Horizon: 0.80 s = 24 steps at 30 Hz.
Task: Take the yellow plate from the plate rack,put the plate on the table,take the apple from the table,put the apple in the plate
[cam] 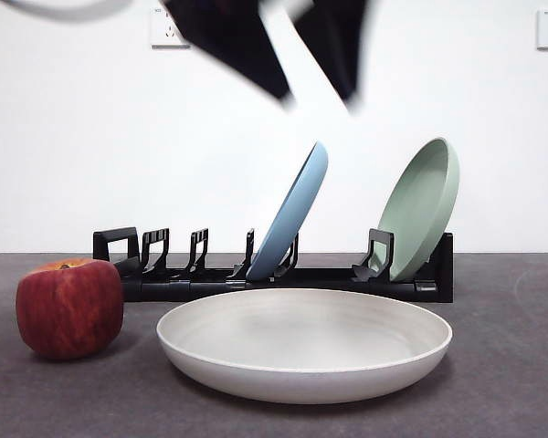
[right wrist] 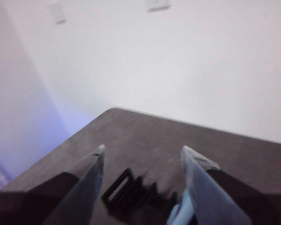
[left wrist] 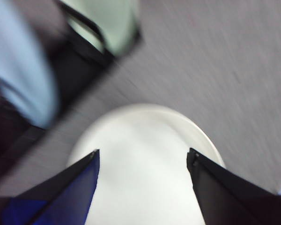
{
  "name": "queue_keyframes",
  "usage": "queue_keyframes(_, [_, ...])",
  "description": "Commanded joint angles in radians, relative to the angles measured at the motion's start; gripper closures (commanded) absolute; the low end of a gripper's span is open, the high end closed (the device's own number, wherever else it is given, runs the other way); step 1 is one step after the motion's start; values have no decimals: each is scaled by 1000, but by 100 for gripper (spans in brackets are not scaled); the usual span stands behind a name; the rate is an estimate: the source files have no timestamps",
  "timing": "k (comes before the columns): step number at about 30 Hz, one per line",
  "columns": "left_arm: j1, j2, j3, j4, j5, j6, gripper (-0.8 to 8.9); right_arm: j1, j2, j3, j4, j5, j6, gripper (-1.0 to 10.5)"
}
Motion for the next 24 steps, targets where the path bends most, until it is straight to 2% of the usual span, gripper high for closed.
queue_keyframes(1, [61, -119, 6, -1, -39, 29, 500, 71, 42, 2, 22, 0, -34, 663])
queue_keyframes(7, [263, -332, 6, -45, -127, 82, 501, 231, 129, 2, 31, 6, -84, 644])
queue_keyframes(10, [395, -424, 6, -94, -164, 96, 501, 312, 180, 2, 30, 13, -101, 516])
queue_keyframes(15, [601, -562, 6, -166, -164, 108, 501, 449, 284, 2, 30, 93, -162, 495])
queue_keyframes(20, [719, -674, 6, -194, -165, 109, 501, 561, 398, 2, 20, 189, -195, 496])
queue_keyframes(24, [755, -743, 6, -194, -164, 115, 501, 618, 503, 2, 22, 194, -213, 496])
